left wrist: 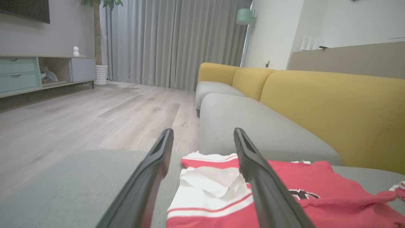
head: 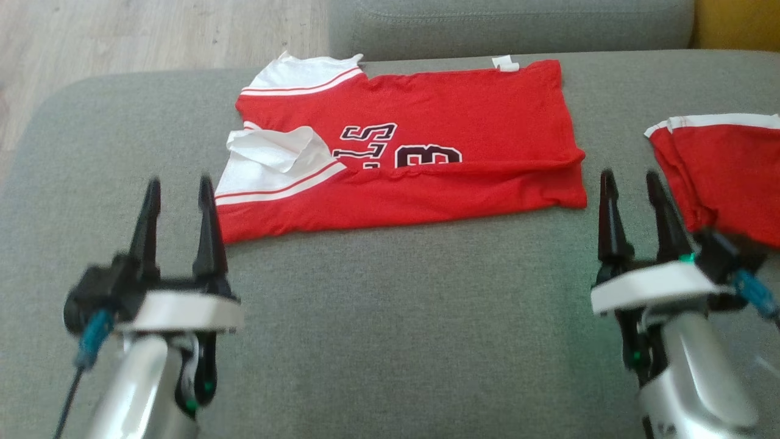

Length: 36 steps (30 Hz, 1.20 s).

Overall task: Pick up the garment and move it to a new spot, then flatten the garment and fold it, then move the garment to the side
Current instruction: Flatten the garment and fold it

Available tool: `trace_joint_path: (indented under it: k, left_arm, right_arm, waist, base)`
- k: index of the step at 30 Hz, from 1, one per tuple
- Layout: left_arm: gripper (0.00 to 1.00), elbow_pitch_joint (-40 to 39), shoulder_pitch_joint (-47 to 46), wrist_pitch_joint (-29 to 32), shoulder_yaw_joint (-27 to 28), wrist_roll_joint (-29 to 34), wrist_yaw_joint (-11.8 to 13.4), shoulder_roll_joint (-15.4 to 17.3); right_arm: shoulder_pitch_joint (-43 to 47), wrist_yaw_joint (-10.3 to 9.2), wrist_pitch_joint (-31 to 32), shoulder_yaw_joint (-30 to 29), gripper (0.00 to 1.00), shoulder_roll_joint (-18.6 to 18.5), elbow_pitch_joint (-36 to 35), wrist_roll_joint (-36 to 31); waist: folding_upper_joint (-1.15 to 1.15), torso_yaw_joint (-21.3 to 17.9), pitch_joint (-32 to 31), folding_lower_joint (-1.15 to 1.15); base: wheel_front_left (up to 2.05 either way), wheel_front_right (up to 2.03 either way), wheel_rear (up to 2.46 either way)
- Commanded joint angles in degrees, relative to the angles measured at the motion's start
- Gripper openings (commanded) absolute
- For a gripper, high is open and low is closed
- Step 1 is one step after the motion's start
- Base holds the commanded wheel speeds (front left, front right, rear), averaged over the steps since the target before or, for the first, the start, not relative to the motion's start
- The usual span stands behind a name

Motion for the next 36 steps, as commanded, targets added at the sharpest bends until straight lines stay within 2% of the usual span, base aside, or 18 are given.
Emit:
trace_joint_path:
  k: [1, 7, 12, 16, 21, 26, 36]
  left_arm:
    - [1.0, -1.89, -1.47, -0.29, 3.17, 0.78, 0.2, 0.66]
    - [1.0, -1.8, 2.71, -0.29, 8.58, 2.84, -1.01, -2.73]
    - [1.0, 0.77, 2.83, -0.29, 10.95, 5.13, -2.76, -3.38]
    - [1.0, 7.97, 0.85, 0.47, 10.32, 6.11, -2.59, -2.84]
    - [1.0, 18.2, -4.88, 4.32, 9.85, 6.29, -2.79, -1.13]
    - [1.0, 23.23, -8.33, 5.8, 9.62, 6.09, -3.42, -0.26]
    - [1.0, 34.83, -13.98, 10.69, 9.26, 5.78, -3.02, 1.67]
  right_arm:
    - [-1.07, -0.04, -0.5, 1.67, 1.0, 0.52, -2.81, 1.0]
    - [3.54, -0.04, -0.5, 4.33, 1.0, 0.55, -5.96, 4.09]
    - [4.03, -0.04, -0.51, 5.91, 1.0, 0.56, -6.97, 5.07]
    - [3.65, -0.04, -0.51, 6.1, 1.0, 0.56, -7.65, 5.92]
    - [2.99, -0.04, -0.51, 7.16, 1.0, 0.56, -8.74, 6.68]
    - [2.26, -0.04, -0.51, 7.82, 1.0, 0.56, -9.38, 7.0]
    - [1.17, -0.04, -0.51, 10.29, 1.0, 0.56, -10.27, 7.69]
  waist:
    - [0.0, -0.11, -0.14, 0.02]
    - [0.0, -1.89, 0.01, 0.02]
    - [0.0, -3.21, 0.59, 0.02]
    - [0.0, -4.25, 1.52, 0.02]
    - [0.0, -5.55, 3.91, 0.02]
    - [0.0, -6.43, 5.62, 0.02]
    - [0.0, -8.04, 8.5, 0.02]
  base:
    - [0.0, 0.0, 0.0]
    - [0.0, 0.0, 0.0]
    - [0.0, 0.0, 0.0]
    - [0.0, 0.0, 0.0]
    - [0.0, 0.0, 0.0]
    - [0.0, 0.0, 0.0]
    - [0.0, 0.0, 0.0]
